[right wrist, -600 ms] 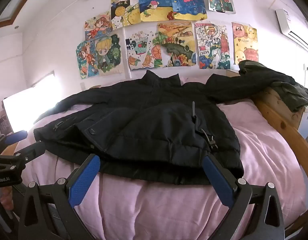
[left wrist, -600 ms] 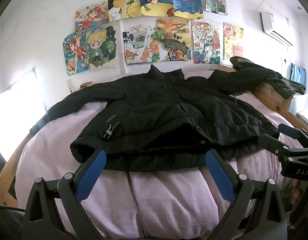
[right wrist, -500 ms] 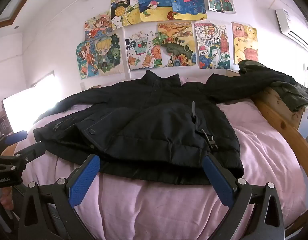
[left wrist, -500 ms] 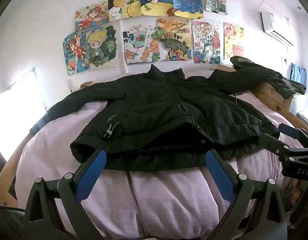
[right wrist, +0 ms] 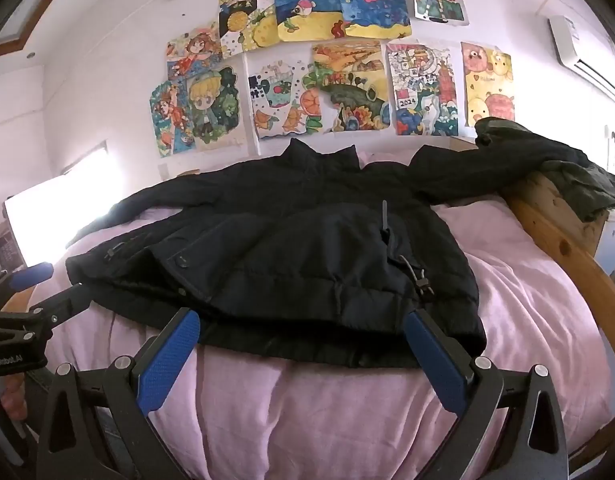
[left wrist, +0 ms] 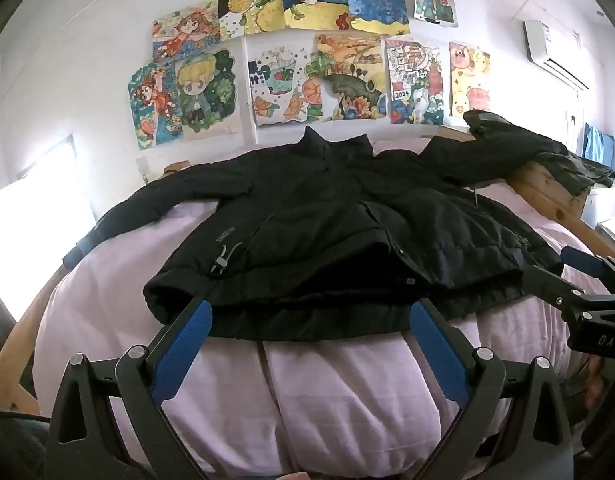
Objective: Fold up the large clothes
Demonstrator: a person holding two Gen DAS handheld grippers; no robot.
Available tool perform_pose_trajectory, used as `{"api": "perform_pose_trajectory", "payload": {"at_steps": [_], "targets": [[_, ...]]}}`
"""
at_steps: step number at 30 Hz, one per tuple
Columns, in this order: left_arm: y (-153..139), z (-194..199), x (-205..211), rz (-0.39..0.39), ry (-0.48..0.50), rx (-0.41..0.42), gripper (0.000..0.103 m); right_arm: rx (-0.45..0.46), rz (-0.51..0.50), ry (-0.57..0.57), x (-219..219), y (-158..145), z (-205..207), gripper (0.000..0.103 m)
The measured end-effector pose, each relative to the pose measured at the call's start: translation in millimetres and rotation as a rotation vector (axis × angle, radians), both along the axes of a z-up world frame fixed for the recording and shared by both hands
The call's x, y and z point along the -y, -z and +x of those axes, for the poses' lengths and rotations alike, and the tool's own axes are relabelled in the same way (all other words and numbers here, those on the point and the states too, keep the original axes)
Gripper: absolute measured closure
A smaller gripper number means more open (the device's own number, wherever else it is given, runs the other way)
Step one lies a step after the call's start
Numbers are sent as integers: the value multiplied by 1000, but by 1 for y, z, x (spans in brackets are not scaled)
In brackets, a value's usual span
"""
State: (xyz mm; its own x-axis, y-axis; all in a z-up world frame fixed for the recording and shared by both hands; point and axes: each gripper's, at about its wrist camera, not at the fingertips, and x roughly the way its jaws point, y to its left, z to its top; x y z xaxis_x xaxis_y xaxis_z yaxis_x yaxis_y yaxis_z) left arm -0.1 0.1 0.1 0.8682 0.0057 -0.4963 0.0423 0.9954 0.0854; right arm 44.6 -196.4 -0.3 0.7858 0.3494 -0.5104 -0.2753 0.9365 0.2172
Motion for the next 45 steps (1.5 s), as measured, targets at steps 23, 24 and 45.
{"api": "perform_pose_trajectory", "payload": {"at_steps": [23,24,45], "targets": [[2,1,-7,2,-7,-5,5,-6,4,1,0,2,1,0],[2,0,-8,3,-6,-4,5,-6,4,1,-1,2,1,0],[4,0,-18,3,-6,-8,5,-10,6,0,-2,3,2,0]]}}
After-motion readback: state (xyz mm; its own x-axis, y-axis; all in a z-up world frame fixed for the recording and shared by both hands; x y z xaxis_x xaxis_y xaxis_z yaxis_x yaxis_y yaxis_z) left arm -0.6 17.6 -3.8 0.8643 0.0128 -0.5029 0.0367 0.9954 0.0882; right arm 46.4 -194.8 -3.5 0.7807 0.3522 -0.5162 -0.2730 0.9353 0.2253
